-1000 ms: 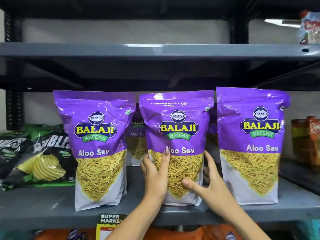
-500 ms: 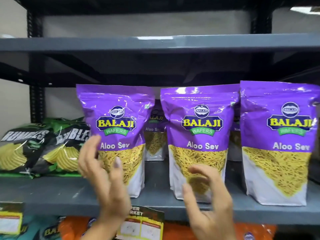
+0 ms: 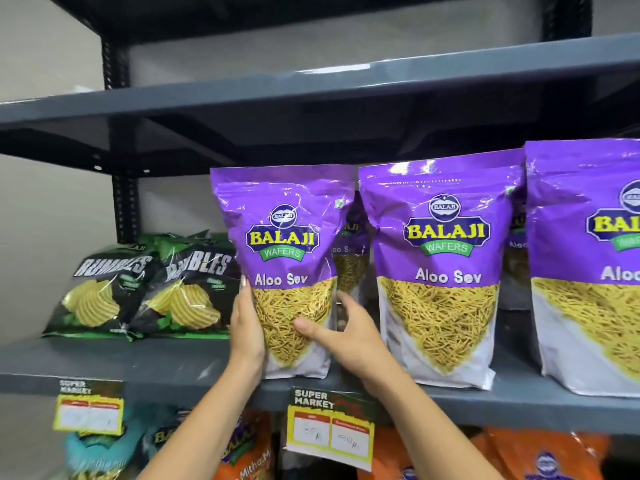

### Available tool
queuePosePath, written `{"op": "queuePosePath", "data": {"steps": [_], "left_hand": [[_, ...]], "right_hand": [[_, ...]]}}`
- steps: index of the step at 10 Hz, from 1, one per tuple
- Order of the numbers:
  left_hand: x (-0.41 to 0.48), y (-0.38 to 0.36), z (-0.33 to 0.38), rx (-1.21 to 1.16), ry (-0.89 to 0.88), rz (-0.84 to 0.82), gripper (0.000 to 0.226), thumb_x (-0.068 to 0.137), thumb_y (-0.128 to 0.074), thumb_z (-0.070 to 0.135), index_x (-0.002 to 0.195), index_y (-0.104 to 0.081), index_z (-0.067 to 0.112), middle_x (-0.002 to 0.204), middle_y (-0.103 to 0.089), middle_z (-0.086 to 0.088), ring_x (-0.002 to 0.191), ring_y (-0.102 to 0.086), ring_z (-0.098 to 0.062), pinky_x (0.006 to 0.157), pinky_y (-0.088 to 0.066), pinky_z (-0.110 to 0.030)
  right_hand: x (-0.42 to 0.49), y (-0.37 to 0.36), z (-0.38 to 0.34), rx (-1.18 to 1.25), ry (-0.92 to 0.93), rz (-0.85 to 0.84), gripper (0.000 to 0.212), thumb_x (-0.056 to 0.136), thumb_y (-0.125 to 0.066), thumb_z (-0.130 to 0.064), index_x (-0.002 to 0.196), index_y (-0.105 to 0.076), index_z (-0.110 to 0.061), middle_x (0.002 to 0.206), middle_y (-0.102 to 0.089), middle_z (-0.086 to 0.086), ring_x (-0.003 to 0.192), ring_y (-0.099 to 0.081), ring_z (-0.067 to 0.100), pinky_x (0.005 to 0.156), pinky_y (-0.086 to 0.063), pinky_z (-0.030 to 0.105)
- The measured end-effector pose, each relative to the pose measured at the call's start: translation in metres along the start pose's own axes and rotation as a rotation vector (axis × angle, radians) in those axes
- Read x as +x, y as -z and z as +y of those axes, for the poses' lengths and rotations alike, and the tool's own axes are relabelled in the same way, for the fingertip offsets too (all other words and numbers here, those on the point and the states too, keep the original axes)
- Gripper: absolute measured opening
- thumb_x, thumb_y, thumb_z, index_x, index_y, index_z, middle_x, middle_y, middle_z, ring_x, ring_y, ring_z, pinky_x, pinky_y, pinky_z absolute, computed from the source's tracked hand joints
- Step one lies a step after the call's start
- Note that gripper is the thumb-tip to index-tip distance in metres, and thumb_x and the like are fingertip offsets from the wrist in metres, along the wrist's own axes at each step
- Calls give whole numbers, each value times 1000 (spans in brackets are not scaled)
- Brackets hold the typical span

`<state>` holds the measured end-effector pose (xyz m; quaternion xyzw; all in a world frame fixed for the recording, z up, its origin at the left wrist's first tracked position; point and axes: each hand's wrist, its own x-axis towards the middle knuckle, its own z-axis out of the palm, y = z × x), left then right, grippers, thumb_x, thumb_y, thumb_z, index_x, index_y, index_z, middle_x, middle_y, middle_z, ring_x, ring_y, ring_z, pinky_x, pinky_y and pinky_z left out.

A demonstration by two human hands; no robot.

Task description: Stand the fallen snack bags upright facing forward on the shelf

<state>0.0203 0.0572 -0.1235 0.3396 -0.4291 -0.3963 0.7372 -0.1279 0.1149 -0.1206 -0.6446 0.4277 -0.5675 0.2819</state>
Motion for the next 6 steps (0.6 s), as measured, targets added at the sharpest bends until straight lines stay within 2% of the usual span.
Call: {"op": "queuePosePath", "data": {"steps": [1, 2, 3, 4, 5, 6], "left_hand": [[-7, -6, 4, 51, -18, -14, 73, 72, -39, 73, 117, -65, 21, 118, -70, -7, 113, -62, -27, 103, -44, -53], [-13, -12, 7, 57, -23, -21, 71, 76, -35, 69, 118, -65, 20, 117, -70, -7, 112, -62, -26, 103, -45, -51], [-18, -13, 10, 88, -31, -4, 68, 76, -31, 69, 111, -66, 23, 114, -69, -7, 110, -62, -25, 102, -45, -49], [-23, -11, 12, 227, -144, 58, 73, 81, -24, 66, 129, -51, 17, 134, -53, -11, 125, -49, -27, 107, -37, -45], [-42, -5, 24, 391, -438, 105, 82, 81, -26, 65, 147, -28, 16, 157, -22, -4, 144, -23, -18, 117, -23, -42], [-59, -6, 38, 613, -866, 60, 73, 88, -31, 58, 148, -28, 16, 161, -15, -2, 149, -12, -17, 119, -16, -43]], "right_hand": [[-5, 3, -4, -41, -6, 42, 85, 50, -82, -62, 123, -53, -28, 123, -66, -10, 114, -62, 9, 101, -49, 38], [-9, 5, -7, -72, -5, 67, 105, 41, -75, -75, 132, -49, -28, 128, -65, -7, 117, -60, 12, 103, -47, 41], [-12, 6, -10, -89, -11, 77, 92, 55, -78, -62, 134, -47, -27, 130, -63, -7, 120, -57, 11, 105, -45, 40], [-19, 5, -14, -143, -6, 78, 105, 55, -73, -71, 142, -37, -25, 139, -56, -6, 129, -51, 12, 109, -41, 40], [-44, 9, -24, -190, 36, 41, 117, 47, -63, -81, 147, -25, -34, 141, -37, -28, 133, -38, 2, 114, -33, 33], [-80, 37, -43, -107, 79, 86, 101, 45, -70, -74, 135, -46, -36, 136, -52, -23, 120, -54, -6, 97, -49, 21]]}}
